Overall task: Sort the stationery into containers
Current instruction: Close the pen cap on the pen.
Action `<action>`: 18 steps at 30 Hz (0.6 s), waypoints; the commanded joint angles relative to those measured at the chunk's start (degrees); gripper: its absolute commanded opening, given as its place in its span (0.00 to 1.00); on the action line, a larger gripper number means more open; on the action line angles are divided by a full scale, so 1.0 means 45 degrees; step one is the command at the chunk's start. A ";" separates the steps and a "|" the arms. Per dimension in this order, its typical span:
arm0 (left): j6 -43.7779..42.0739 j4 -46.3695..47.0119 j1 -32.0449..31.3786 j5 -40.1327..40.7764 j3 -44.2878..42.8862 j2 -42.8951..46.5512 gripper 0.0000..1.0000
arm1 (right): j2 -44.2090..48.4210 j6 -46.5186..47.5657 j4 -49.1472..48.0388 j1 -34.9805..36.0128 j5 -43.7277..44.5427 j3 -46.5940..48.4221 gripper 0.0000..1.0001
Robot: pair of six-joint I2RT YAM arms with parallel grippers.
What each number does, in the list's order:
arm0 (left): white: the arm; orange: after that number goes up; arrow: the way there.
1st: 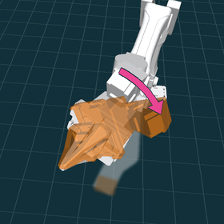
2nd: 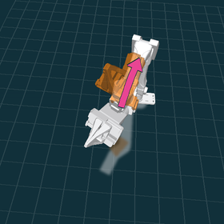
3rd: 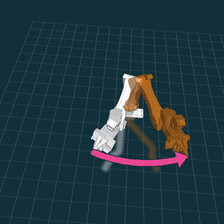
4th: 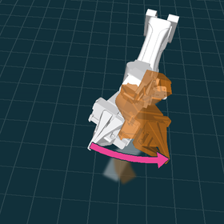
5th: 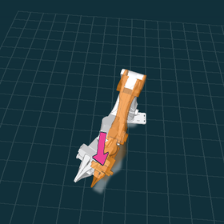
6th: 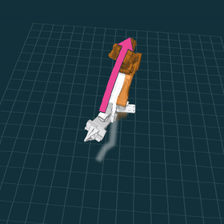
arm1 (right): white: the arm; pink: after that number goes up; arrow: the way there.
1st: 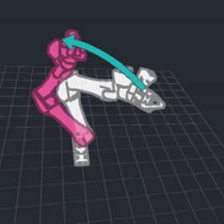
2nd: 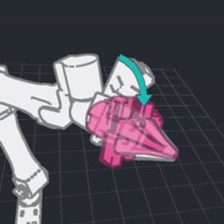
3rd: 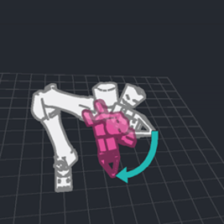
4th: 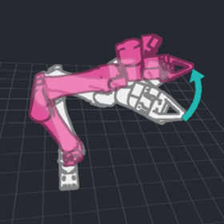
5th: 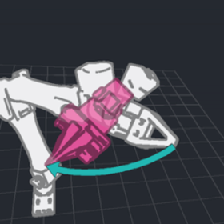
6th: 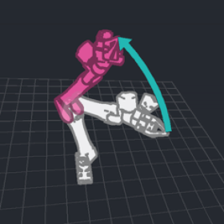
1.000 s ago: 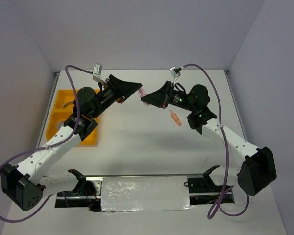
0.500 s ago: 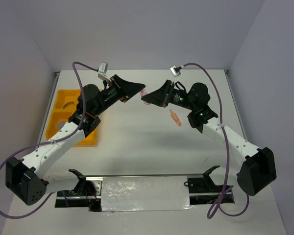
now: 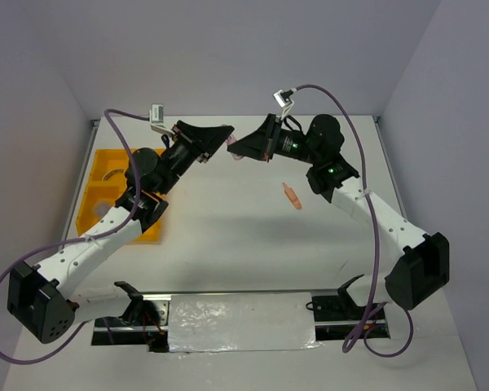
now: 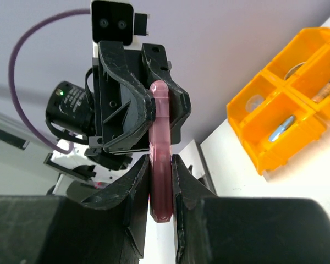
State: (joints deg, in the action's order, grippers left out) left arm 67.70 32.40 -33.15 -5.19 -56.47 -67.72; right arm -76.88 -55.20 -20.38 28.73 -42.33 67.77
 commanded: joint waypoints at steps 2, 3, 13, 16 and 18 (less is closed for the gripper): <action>-0.0786 -0.1438 -0.1422 -0.2401 0.0907 0.0127 0.00 | -0.1135 -0.0449 -0.1488 0.0002 0.2023 0.2672 0.00; -0.0826 -0.1458 -0.1423 -0.2420 0.0966 0.0205 0.00 | -0.1254 -0.0429 -0.1390 0.0002 0.2042 0.3178 0.00; -0.1880 -0.3331 -0.1229 -0.1407 0.0850 0.1182 0.00 | -0.1665 -0.0272 -0.1134 -0.0017 0.0447 0.2931 0.17; -0.1978 -0.4559 -0.0334 -0.0860 0.0306 0.1397 0.00 | -0.1315 0.0038 -0.1194 0.0002 -0.0104 0.1721 0.39; -0.2056 -0.6415 0.0234 -0.0507 -0.0223 0.1339 0.00 | -0.0924 0.0273 -0.0980 0.0002 -0.0067 0.0686 0.51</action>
State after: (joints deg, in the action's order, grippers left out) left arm 62.67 21.30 -33.45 -0.32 -55.64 -60.90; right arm -83.37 -54.96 -19.07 29.45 -49.52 74.11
